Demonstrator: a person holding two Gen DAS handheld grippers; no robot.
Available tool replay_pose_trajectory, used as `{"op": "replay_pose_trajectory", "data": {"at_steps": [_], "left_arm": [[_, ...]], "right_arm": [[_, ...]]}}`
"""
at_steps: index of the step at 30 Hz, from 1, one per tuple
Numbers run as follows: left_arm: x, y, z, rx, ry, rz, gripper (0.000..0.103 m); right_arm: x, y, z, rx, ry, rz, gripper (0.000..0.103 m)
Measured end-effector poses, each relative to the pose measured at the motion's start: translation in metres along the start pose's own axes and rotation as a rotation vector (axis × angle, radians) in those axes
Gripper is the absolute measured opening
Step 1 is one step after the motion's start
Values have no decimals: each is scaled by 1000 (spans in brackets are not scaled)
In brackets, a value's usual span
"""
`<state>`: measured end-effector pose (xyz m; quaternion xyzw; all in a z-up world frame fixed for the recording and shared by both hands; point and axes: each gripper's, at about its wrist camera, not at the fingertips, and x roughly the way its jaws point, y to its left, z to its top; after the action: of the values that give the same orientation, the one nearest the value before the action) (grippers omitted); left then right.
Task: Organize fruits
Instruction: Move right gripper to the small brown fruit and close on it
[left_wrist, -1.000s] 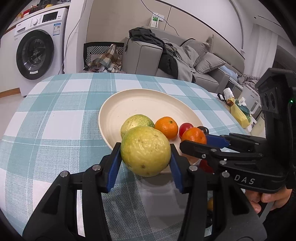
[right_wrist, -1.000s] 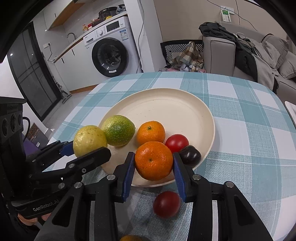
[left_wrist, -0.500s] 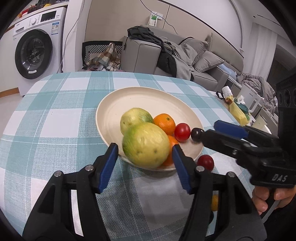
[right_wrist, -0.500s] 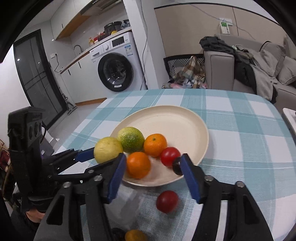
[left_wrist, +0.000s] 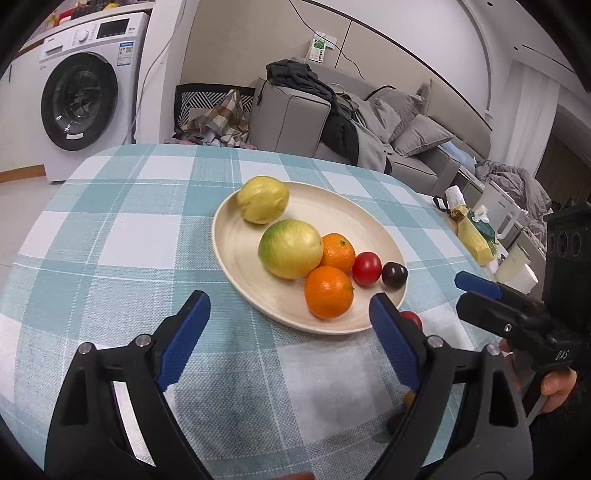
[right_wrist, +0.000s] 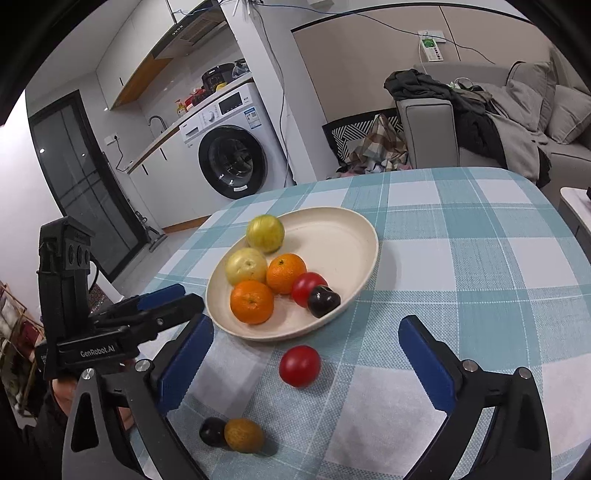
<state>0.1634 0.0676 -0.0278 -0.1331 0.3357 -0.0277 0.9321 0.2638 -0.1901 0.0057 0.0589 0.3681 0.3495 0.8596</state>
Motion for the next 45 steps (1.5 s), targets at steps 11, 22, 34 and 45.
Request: {"op": "replay_pose_trajectory", "data": {"at_steps": [11,22,34,45], "left_arm": [[-22,-5,-10,36,-37,54,102],[-26,-19,-18,105,-2,59,102],[-17,-36,-25,159,58,25,102],[-20,-24,-19,112,50,15,102]], "right_arm": [[-4,13,-10,-105,39,-30,103],[-4,6,-20,-142,83,-86,103],[5,2,-26,-125,174,-40,101],[9,28,-42,-247,262,86,75]]}}
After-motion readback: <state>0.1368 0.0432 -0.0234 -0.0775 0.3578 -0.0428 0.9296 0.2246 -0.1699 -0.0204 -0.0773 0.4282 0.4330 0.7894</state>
